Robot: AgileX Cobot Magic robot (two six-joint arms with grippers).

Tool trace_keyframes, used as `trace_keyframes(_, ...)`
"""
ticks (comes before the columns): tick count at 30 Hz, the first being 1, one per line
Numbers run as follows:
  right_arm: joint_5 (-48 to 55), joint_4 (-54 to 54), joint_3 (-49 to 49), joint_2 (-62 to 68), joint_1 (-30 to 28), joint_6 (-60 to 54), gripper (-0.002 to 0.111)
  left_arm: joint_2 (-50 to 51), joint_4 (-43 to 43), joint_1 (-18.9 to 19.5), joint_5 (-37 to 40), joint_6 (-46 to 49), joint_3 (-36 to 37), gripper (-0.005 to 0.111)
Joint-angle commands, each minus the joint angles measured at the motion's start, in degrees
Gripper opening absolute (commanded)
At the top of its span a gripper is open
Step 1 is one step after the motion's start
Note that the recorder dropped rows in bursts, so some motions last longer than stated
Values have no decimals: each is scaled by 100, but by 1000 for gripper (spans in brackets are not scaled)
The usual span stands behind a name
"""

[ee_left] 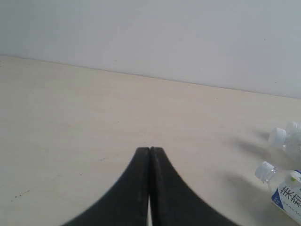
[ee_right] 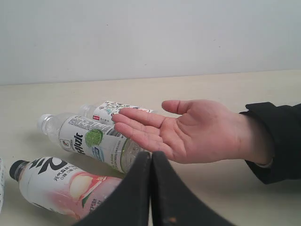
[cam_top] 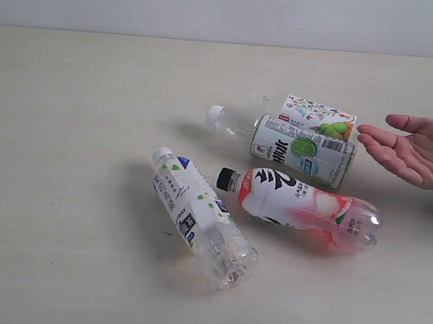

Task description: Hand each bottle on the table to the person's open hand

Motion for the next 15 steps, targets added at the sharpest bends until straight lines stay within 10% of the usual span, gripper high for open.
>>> trace_keyframes(1, -65, -22, 29, -34, -12, -13, 0, -32, -15, 4, -30, -4, -17, 0)
trace_keyframes(10, -65, -22, 29, -34, -12, -13, 0, -32, 111, 4, -79, 155, -17, 0)
trace_keyframes(15, -65, -22, 29, -34, -12, -13, 0, -32, -488, 4, -1769, -520, -17, 0)
